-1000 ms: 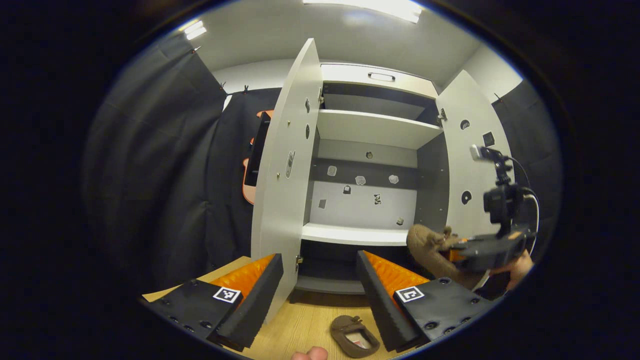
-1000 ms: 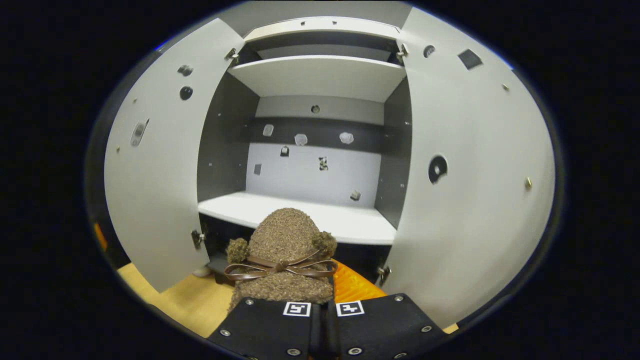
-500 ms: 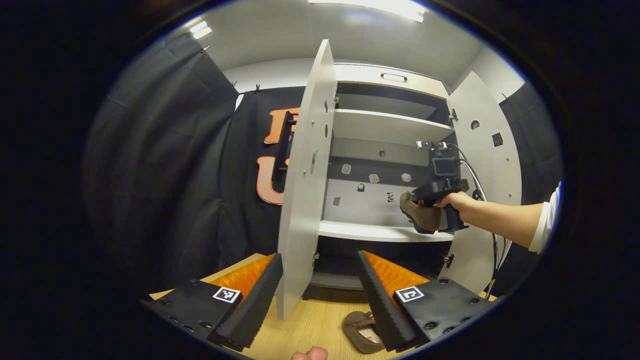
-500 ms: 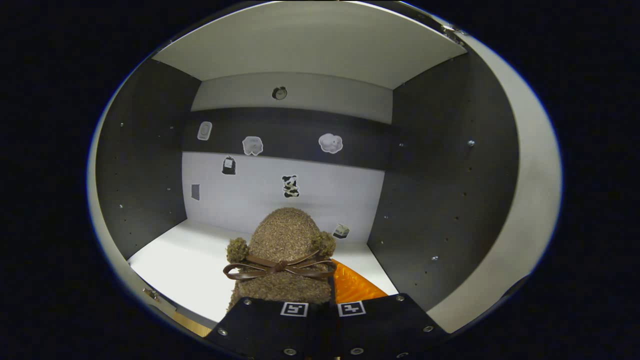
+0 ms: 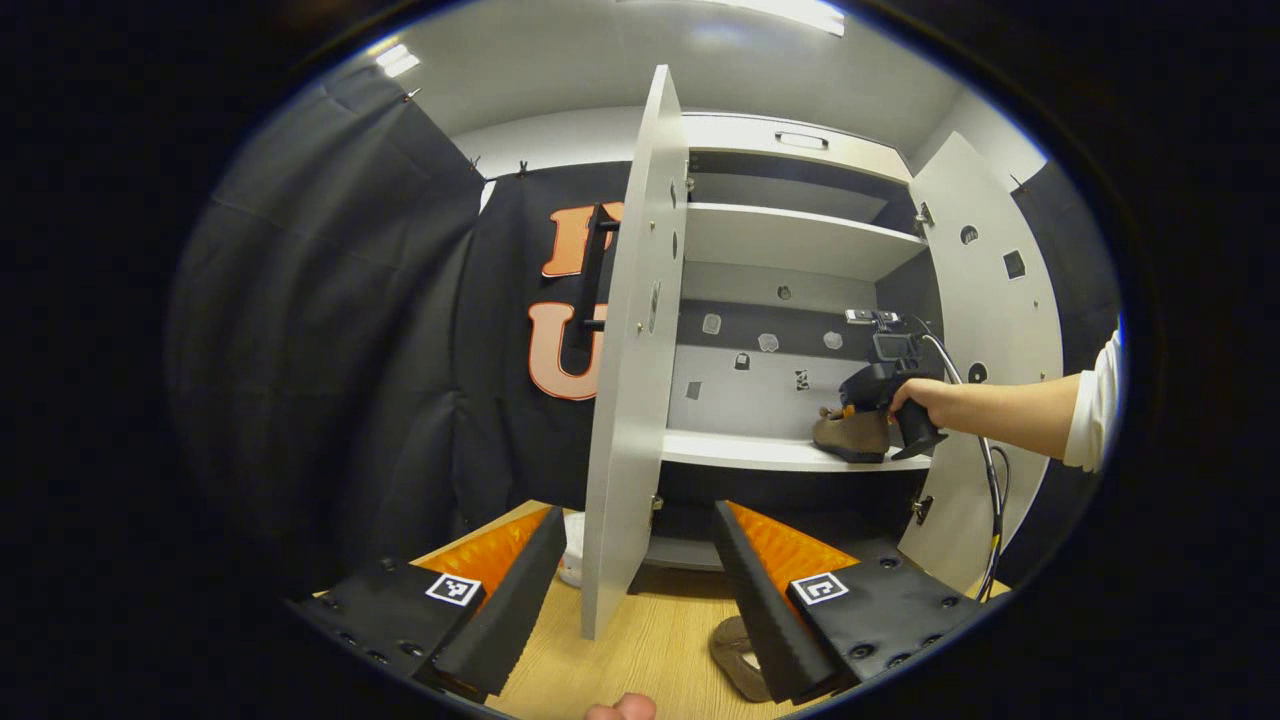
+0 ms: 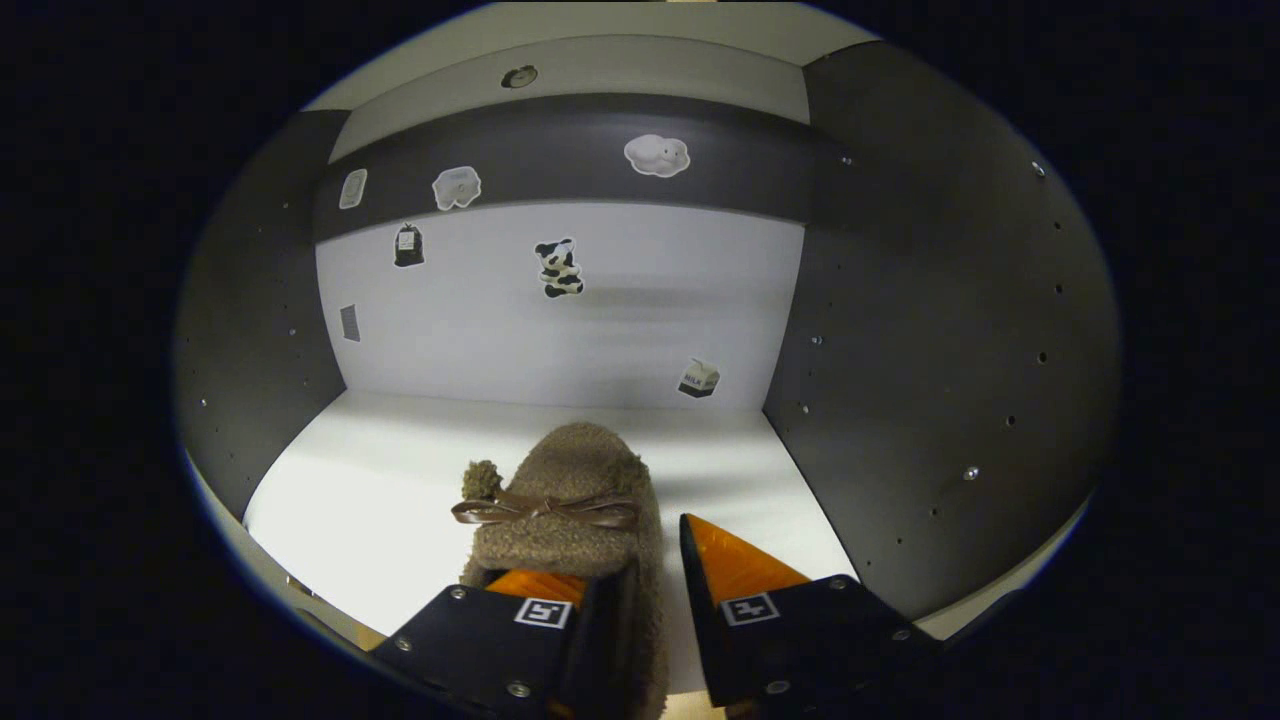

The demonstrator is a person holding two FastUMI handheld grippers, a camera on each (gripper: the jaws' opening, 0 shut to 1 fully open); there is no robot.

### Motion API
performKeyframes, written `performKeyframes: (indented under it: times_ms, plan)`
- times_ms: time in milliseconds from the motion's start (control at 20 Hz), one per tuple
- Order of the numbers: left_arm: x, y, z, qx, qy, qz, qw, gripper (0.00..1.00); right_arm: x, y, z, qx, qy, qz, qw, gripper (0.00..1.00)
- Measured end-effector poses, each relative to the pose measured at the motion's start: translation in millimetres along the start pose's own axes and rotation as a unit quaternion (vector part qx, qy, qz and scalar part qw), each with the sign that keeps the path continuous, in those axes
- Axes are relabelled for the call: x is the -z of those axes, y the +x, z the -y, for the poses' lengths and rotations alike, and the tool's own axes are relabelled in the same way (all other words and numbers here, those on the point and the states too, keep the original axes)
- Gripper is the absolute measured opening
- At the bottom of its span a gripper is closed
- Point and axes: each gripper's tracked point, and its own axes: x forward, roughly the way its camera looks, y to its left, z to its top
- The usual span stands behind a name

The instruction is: Grab one shoe with the right hand and put it into the shoe cabinet, grab the other shoe with the left hand and put it into the shoe cabinet; then close the right door with the right hand and the left door with the left hand.

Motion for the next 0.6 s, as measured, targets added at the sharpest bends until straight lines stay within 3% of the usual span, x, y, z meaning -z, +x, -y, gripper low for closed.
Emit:
performKeyframes:
  times_ms: [100, 200, 400, 600]
  plan:
    - [3.3, 3.4, 8.8, 0.010, 0.003, -0.002, 1.000, 0.94, -4.7, -18.8, 4.1, -0.011, -0.002, 0.011, 1.000, 0.62]
    - [3.4, 5.8, 18.2, 0.023, 0.001, -0.001, 1.000, 0.94, -6.1, -39.8, 6.8, -0.021, -0.006, 0.026, 0.999, 0.75]
    - [11.8, 9.4, 38.0, 0.049, -0.005, -0.009, 0.999, 0.94, -14.6, -92.5, 3.0, -0.041, -0.014, 0.086, 0.995, 0.89]
    - [26.0, 10.2, 58.1, 0.074, -0.015, -0.029, 0.997, 0.97, -14.6, -150.1, -4.3, -0.070, -0.014, 0.136, 0.988, 0.93]
